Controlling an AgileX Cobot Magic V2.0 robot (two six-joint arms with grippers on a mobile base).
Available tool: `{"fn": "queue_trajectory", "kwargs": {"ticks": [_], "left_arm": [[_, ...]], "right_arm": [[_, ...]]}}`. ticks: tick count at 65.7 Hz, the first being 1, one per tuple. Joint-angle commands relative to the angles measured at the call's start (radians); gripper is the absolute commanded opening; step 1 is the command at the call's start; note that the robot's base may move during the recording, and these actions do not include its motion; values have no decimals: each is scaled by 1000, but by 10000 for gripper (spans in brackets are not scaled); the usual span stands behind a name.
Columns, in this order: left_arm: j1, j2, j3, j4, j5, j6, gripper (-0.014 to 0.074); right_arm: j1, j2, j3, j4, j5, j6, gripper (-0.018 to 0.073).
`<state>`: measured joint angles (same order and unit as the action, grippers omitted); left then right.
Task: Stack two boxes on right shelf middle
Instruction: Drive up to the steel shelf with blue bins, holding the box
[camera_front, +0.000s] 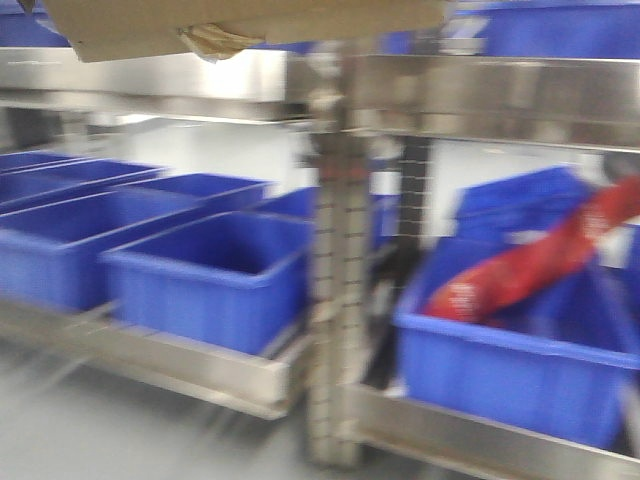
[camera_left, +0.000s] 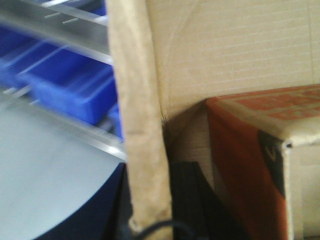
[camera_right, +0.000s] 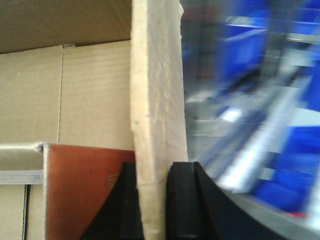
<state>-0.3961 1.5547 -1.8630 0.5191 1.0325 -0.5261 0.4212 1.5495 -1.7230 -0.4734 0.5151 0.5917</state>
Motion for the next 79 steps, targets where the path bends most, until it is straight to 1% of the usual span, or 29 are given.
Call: {"fn": "queue_trajectory", "kwargs": {"ticks": [1, 79], "left_arm": [[-6, -12, -9, -41, -55, 2, -111], [-6, -12, -9, -39, -55, 2, -111]], "right_arm": [[10, -15, -12, 28, -157, 11, -153], [10, -13, -12, 28, -156, 11, -153]]}}
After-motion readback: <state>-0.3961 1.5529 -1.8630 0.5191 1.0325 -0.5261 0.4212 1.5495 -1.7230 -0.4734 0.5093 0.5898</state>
